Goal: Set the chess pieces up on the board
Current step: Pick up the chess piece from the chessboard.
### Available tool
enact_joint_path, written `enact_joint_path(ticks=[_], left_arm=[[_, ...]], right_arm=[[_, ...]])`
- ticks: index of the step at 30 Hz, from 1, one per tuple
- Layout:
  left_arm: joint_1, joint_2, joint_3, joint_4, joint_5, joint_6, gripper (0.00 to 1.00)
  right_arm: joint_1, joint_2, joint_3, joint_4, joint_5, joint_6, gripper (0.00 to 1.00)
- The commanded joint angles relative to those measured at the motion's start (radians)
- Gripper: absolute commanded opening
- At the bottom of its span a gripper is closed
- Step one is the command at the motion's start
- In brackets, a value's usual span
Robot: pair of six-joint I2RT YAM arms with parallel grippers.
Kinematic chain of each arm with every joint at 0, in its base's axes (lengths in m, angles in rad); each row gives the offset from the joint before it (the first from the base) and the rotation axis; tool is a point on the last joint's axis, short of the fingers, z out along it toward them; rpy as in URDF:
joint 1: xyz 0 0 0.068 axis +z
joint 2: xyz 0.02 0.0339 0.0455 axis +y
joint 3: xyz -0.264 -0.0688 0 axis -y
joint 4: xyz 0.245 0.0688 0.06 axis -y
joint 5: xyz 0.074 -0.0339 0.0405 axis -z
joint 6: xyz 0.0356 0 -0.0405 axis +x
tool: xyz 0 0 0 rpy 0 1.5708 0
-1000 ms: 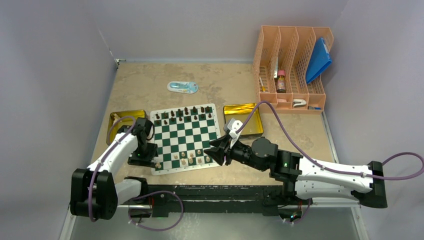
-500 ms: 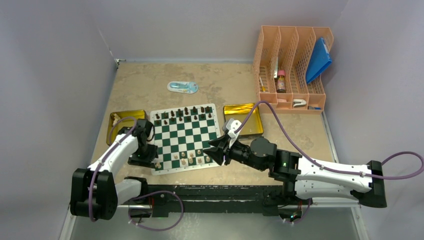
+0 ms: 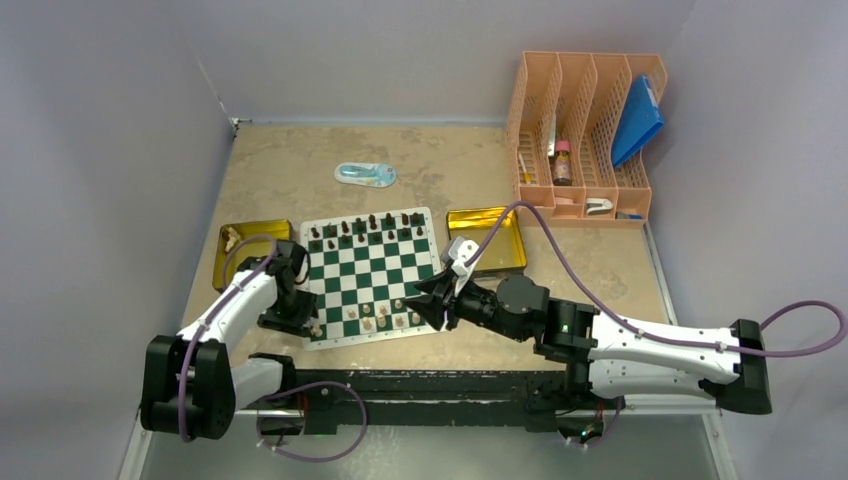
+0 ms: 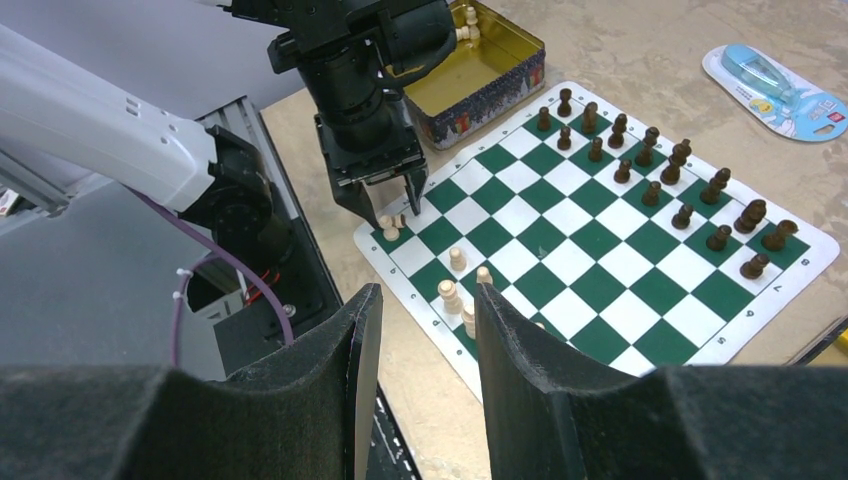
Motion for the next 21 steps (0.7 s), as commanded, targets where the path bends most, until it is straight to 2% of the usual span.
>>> enact_joint_path(ticks=[1, 5, 12, 17, 21], left_arm=[[0.004, -0.014, -0.012, 0.011, -0.020, 0.027, 0.44], [0.004, -0.037, -0.018, 0.012, -0.031, 0.021, 0.32], [0.004, -0.004, 0.004, 0.024, -0.033, 0.038, 0.25], [0.004, -0.013, 0.008, 0.037, -0.042, 0.041, 0.10], [0.004, -0.014, 0.008, 0.046, -0.028, 0.039, 0.04]], right_arm=[[-0.001, 0.005, 0.046, 0.066, -0.002, -0.004, 0.42], [-0.001, 0.015, 0.049, 0.068, -0.002, -0.009, 0.42], [-0.001, 0.026, 0.048, 0.074, -0.001, -0.017, 0.42], [-0.001, 0.021, 0.046, 0.074, -0.001, -0.013, 0.42], [-0.001, 0.013, 0.037, 0.079, 0.000, -0.006, 0.42]])
